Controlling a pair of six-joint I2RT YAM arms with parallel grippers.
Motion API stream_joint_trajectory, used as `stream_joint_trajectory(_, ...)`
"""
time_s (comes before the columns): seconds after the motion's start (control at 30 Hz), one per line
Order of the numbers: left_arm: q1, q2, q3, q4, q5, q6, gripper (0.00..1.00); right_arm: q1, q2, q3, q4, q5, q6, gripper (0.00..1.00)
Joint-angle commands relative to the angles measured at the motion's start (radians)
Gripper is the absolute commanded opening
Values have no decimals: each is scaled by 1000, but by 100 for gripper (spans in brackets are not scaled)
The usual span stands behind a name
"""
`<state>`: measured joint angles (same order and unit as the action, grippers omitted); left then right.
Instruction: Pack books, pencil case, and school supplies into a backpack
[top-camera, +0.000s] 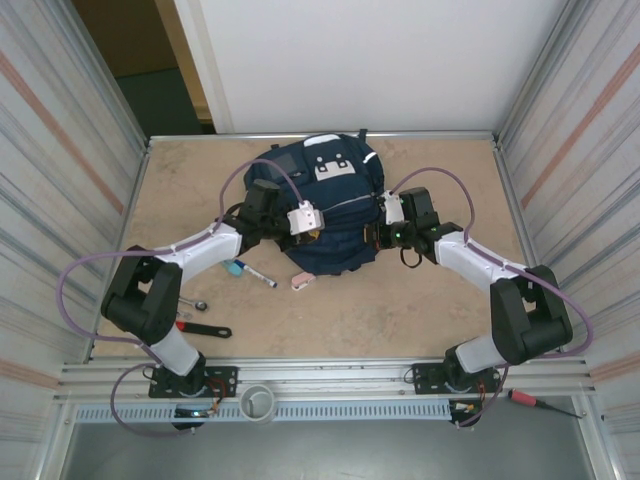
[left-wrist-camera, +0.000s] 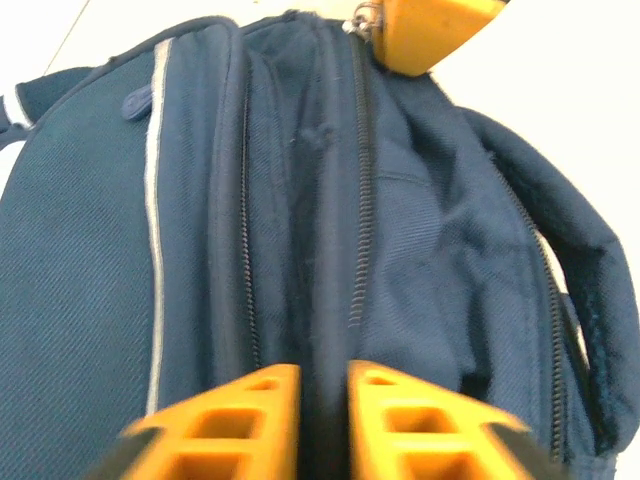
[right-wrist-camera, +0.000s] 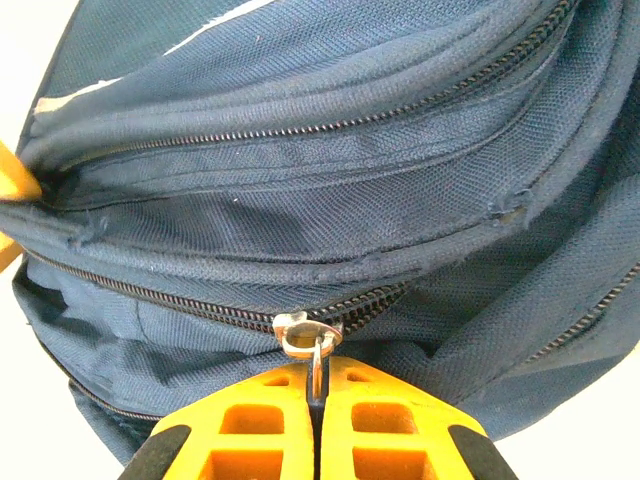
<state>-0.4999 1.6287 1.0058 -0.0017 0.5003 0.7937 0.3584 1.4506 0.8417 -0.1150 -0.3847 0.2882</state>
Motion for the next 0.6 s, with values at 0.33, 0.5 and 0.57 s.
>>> stream_joint_trajectory(0.33, -220, 36, 146, -35, -245, -10, 55, -6, -153, 9, -35, 37, 62, 0)
stream_joint_trajectory(0.5, -269, 117, 230, -63, -250, -2, 52, -6, -209, -23, -28, 22, 68, 0)
stream_joint_trajectory(0.57, -269, 136, 250, -67, -245, 3, 45, -10, -237, -37, -30, 21, 66, 0)
